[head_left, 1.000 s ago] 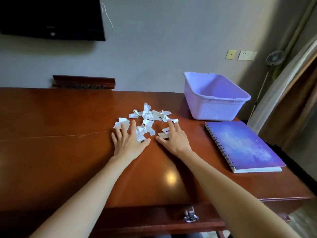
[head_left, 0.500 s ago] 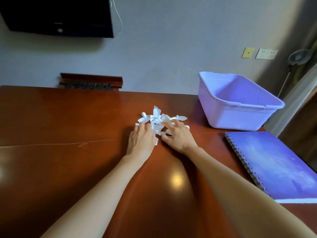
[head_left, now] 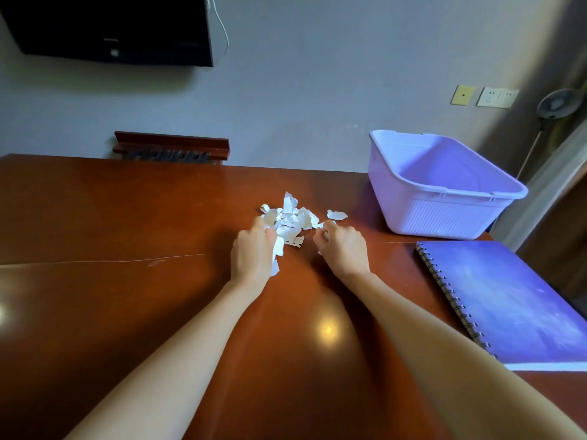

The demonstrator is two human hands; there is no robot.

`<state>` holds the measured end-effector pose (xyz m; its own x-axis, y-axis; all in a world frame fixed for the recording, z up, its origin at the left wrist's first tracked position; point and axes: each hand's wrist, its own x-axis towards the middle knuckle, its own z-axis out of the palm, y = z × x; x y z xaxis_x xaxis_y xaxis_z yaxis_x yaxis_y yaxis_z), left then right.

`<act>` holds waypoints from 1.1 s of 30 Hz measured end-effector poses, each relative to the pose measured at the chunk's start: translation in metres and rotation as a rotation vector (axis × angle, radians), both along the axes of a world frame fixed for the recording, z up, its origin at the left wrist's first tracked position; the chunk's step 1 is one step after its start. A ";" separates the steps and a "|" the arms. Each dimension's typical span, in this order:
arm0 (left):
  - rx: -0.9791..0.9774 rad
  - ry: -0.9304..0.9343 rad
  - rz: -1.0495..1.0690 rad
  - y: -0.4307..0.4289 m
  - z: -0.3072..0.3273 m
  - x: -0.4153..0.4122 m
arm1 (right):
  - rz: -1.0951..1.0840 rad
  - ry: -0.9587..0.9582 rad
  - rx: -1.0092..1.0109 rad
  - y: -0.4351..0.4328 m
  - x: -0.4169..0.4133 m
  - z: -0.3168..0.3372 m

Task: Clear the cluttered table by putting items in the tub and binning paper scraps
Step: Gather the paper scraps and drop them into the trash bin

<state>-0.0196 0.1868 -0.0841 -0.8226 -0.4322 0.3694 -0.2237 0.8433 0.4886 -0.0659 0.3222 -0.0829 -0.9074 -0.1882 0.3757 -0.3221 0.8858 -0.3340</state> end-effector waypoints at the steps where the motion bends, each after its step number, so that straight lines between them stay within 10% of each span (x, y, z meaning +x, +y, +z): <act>1: 0.097 0.062 0.007 -0.002 -0.001 0.000 | -0.014 -0.008 -0.078 0.002 0.001 0.000; 16: 0.628 0.363 -0.248 0.094 0.072 0.046 | -0.340 -0.196 -1.170 0.089 0.058 0.045; 23: 1.031 -0.040 -0.377 0.215 -0.011 0.064 | -0.383 -0.226 -1.532 0.187 0.165 0.046; 33: 1.002 -0.261 -0.732 0.353 -0.045 0.232 | -0.683 -0.247 -1.762 0.310 0.312 -0.055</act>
